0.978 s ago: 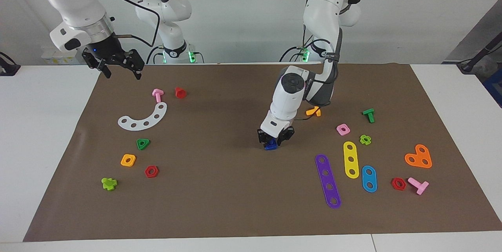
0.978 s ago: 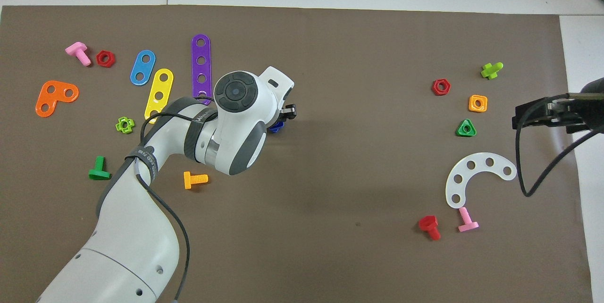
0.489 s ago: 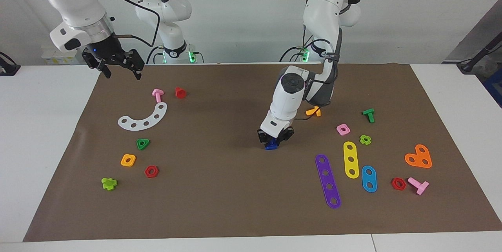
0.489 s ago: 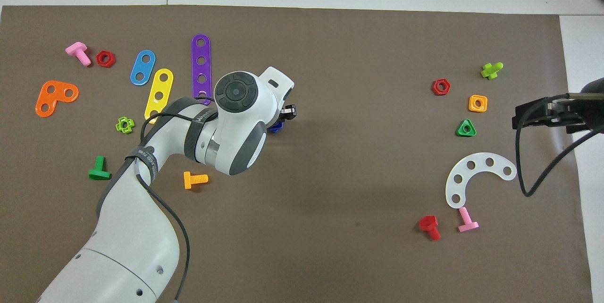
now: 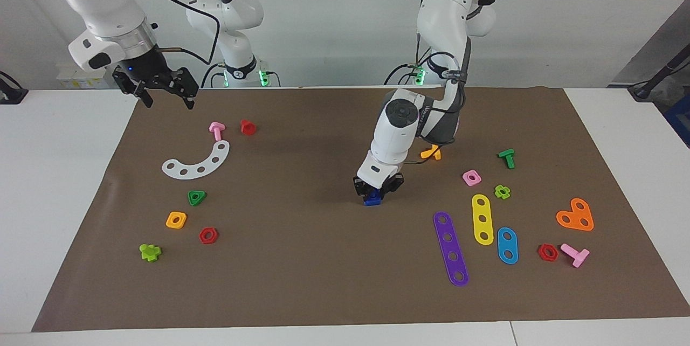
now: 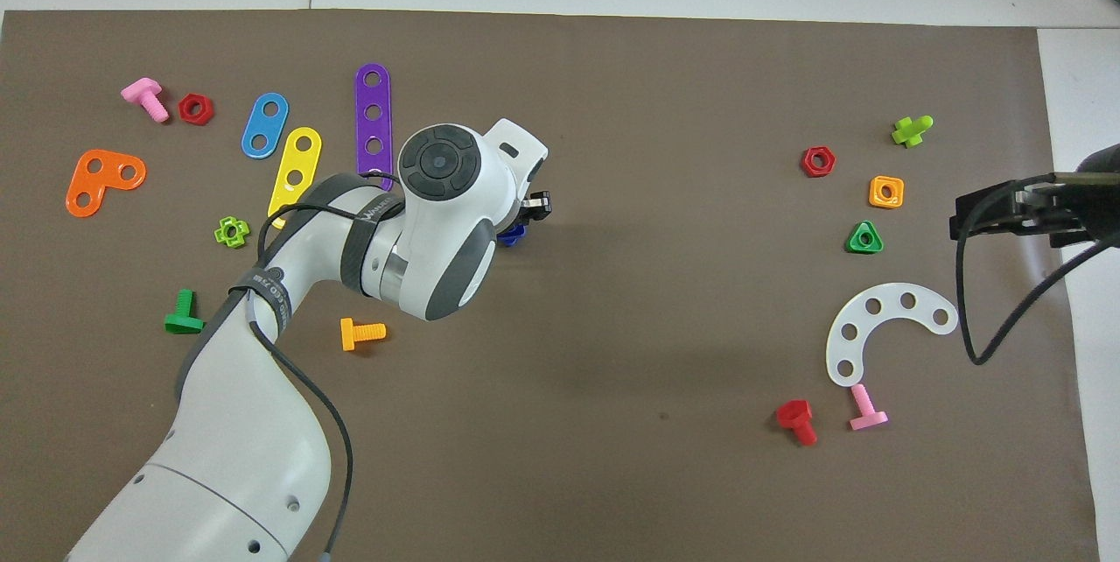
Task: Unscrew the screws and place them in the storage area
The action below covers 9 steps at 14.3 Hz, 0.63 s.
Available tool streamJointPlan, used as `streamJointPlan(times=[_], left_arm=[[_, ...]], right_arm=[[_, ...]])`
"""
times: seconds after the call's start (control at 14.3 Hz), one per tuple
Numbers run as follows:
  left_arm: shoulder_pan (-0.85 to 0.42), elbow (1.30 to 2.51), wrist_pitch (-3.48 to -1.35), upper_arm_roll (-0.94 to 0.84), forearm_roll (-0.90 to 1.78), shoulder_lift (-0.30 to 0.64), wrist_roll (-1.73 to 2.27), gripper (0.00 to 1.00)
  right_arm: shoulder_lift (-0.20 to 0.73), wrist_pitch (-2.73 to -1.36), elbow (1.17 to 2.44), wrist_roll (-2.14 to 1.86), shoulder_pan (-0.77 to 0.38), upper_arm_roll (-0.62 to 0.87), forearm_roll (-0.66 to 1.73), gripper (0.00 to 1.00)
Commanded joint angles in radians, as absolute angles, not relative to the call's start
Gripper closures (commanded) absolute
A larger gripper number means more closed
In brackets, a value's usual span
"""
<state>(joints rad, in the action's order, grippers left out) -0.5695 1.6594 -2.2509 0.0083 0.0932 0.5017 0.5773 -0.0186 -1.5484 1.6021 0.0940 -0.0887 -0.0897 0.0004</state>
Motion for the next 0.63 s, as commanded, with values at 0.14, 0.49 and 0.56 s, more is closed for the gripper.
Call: streamJointPlan(times=[0.14, 0.49, 0.56], left_arm=[[-0.572, 1.502, -2.061, 0.026, 0.092, 0.543, 0.586, 0.78], [-0.471, 1.37, -1.904, 0.031, 0.12, 0.568, 0.575, 0.78], [-0.436, 1.374, -1.904, 0.031, 0.12, 0.558, 0.559, 0.78]], right_arm=[[-0.037, -1.542, 1.618, 0.077, -0.078, -0.084, 0.021, 0.0], [-0.037, -1.542, 1.618, 0.077, -0.078, -0.084, 0.021, 0.0], [-0.037, -1.542, 1.618, 0.077, -0.078, -0.084, 0.021, 0.0]])
